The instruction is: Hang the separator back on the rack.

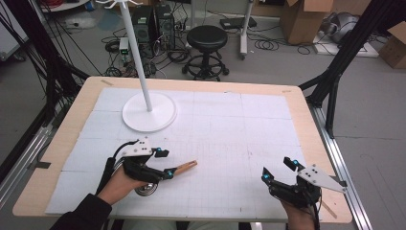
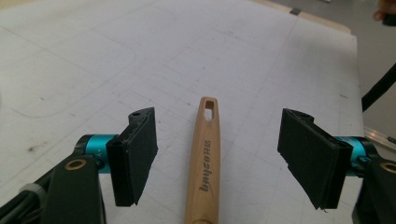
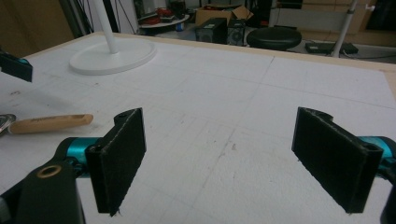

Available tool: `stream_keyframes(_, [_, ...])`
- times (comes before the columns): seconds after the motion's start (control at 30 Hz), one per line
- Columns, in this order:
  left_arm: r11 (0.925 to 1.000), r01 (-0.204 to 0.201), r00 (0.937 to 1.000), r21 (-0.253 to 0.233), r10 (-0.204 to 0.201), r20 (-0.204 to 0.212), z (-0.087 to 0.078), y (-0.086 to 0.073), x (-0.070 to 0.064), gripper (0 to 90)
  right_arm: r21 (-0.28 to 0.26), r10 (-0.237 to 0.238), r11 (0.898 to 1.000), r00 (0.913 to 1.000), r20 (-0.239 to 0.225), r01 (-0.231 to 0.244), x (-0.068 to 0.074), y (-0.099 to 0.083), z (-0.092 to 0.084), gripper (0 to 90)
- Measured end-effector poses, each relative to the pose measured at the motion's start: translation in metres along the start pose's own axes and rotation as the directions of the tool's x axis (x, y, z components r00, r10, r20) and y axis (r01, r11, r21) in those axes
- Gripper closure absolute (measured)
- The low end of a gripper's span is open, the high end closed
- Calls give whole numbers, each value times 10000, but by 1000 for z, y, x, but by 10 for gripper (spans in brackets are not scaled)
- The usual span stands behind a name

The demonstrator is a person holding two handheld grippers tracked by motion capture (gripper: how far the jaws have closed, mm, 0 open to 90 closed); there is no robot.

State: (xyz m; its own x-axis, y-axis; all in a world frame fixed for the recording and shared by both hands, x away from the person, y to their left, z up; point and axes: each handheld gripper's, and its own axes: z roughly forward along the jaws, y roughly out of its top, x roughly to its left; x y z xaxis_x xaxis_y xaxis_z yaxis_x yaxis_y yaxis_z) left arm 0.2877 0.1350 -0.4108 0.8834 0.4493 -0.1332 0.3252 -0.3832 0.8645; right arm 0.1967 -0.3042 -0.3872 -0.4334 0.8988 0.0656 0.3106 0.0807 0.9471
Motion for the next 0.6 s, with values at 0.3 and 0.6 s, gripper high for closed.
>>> stream_keyframes(0.3, [9908,-39,10000,1355,45,-39,31,0,0,279,23,24,10000,10000,-15,-24,0,0,0,164])
stream_keyframes(0.6, [9753,-124,9998,2207,154,-121,43,-4,2,342,37,18,10000,10000,-24,-18,0,0,1,164])
